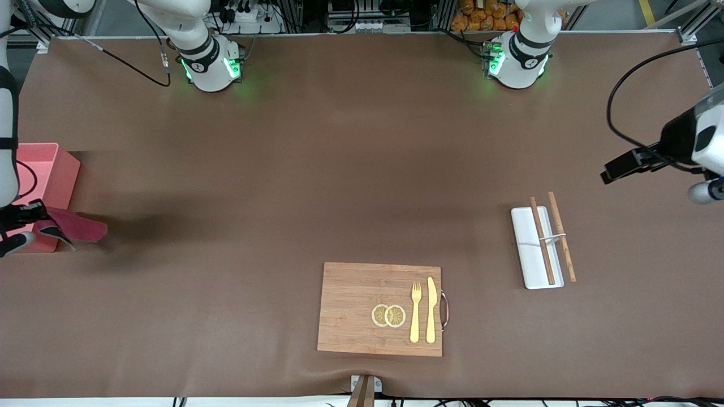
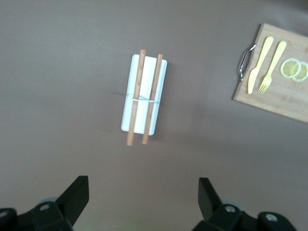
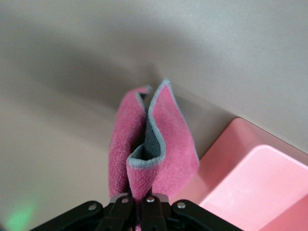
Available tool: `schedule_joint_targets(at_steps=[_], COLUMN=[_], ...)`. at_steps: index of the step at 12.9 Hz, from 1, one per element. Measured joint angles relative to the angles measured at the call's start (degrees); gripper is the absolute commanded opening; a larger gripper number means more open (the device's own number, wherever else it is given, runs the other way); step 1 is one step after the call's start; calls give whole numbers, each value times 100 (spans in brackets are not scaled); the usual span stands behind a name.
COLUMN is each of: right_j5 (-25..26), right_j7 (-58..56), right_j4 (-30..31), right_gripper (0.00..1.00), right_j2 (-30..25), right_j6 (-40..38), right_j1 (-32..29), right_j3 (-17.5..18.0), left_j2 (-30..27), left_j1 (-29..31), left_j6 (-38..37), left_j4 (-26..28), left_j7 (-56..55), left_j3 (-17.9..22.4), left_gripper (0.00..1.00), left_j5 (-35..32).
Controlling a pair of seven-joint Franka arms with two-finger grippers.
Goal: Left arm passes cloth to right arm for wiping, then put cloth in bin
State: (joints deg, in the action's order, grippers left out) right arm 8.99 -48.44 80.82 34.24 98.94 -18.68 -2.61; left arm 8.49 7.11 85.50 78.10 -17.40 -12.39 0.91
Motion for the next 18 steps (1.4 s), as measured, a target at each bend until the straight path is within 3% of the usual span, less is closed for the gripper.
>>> schedule_joint_targets(at_steps=[4, 6, 8, 12, 18], right_j5=[-161, -459, -1072, -1525, -1573], right_j7=[370, 982, 1416, 2409, 3399], right_j4=[38, 2, -33, -169, -332], right_gripper=[0, 0, 0, 0, 0], right_j2=[300, 280, 227, 76, -1408], right_j6=[-135, -557, -710, -832, -1460], right_j1=[742, 1415, 1891, 2558, 2679], right_j3=[112, 126, 127, 130, 3], left_j2=[-488, -545, -545, -545, -545], left_j1=[-299, -378, -415, -410, -428], left_j6=[42, 62, 80, 89, 104], left_j4=[449, 483, 505, 530, 554], left_j7=[691, 719, 719, 719, 719], left_j3=[585, 625, 625, 649, 648], left_gripper=[100, 100, 100, 100, 100], left_j5=[0, 0, 0, 0, 0])
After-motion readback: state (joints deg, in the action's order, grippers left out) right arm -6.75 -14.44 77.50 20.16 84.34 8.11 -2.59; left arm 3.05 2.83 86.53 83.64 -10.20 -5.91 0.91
